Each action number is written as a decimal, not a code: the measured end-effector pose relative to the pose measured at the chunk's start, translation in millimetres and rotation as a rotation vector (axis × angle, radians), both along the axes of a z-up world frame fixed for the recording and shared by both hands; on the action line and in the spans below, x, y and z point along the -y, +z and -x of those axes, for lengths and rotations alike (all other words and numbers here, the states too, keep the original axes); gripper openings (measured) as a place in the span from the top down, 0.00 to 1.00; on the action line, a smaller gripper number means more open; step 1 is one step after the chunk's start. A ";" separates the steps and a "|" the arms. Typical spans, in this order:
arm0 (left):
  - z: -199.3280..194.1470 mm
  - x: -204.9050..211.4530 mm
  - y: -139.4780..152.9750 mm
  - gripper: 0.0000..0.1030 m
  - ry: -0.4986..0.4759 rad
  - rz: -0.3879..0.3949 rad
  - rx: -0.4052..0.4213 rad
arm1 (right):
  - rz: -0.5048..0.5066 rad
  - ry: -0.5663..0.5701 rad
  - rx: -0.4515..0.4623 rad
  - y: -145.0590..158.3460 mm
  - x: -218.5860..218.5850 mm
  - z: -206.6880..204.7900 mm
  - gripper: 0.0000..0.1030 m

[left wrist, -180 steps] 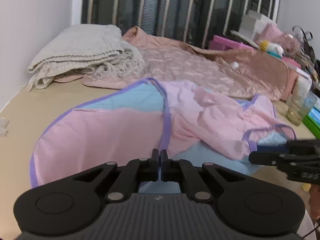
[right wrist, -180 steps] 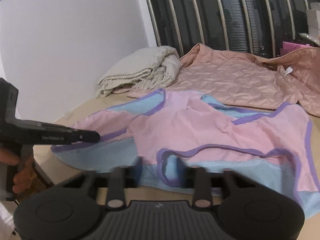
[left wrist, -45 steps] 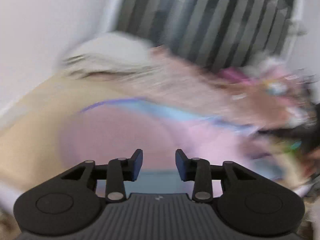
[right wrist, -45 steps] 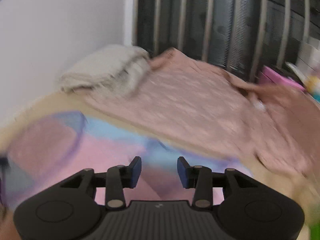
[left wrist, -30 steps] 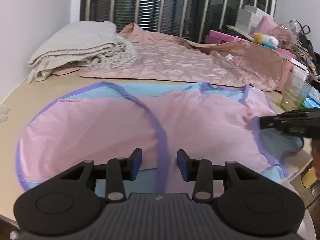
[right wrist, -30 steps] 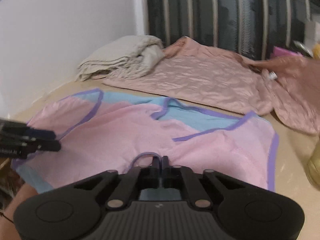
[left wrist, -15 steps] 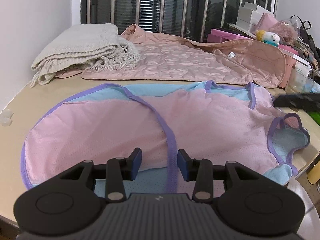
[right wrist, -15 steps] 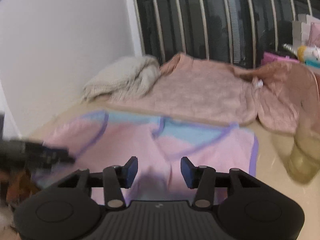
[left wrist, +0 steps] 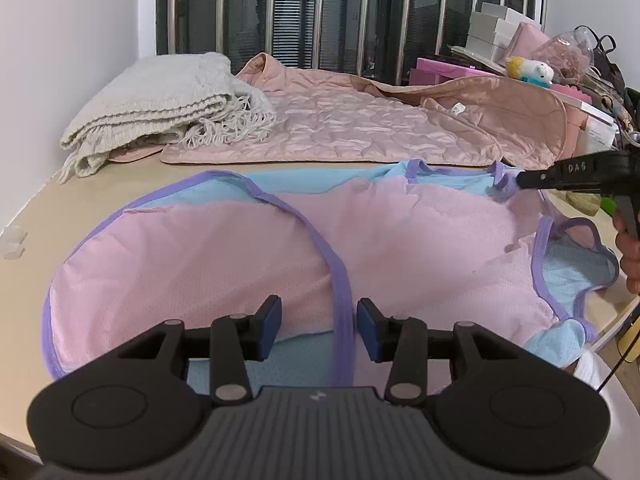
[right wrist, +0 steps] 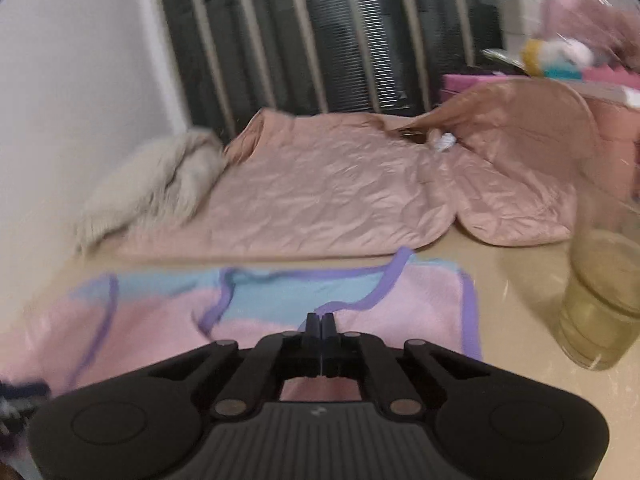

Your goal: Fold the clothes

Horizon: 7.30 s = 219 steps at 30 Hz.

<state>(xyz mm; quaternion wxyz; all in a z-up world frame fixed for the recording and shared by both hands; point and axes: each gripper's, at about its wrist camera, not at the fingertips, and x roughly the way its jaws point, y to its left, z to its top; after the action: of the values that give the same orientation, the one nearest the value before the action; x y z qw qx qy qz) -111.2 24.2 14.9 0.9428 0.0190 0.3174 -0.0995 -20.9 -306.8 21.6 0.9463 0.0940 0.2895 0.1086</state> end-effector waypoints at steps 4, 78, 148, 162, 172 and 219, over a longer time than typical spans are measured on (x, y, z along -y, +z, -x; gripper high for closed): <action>0.1 0.3 -0.4 0.58 -0.002 -0.002 0.000 | 0.058 -0.052 -0.004 -4.5 4.0 -4.1 1.00; 63.9 -14.4 2.7 0.35 -0.412 -0.041 0.039 | 0.356 0.440 0.020 -4.9 -88.1 92.0 0.79; -32.1 -168.8 19.7 0.71 -0.317 -0.036 -0.063 | 0.557 0.432 -0.034 6.4 -0.5 24.4 0.72; -33.7 -159.2 15.1 0.65 -0.297 -0.003 -0.094 | 0.262 0.414 -0.041 -11.5 5.4 44.8 0.77; -117.6 -112.8 81.3 0.16 -0.335 0.040 0.003 | 0.274 0.510 0.113 45.9 -29.5 3.3 0.54; -153.0 -129.5 14.2 0.37 -0.019 -0.137 -0.011 | 0.348 0.276 -0.049 30.2 -14.0 -51.3 0.64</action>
<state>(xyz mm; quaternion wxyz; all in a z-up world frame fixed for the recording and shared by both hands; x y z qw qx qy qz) 41.9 153.7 29.1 0.9366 0.0860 0.3284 -0.0865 30.4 -292.8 51.8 0.9171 -0.1086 0.3372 0.1832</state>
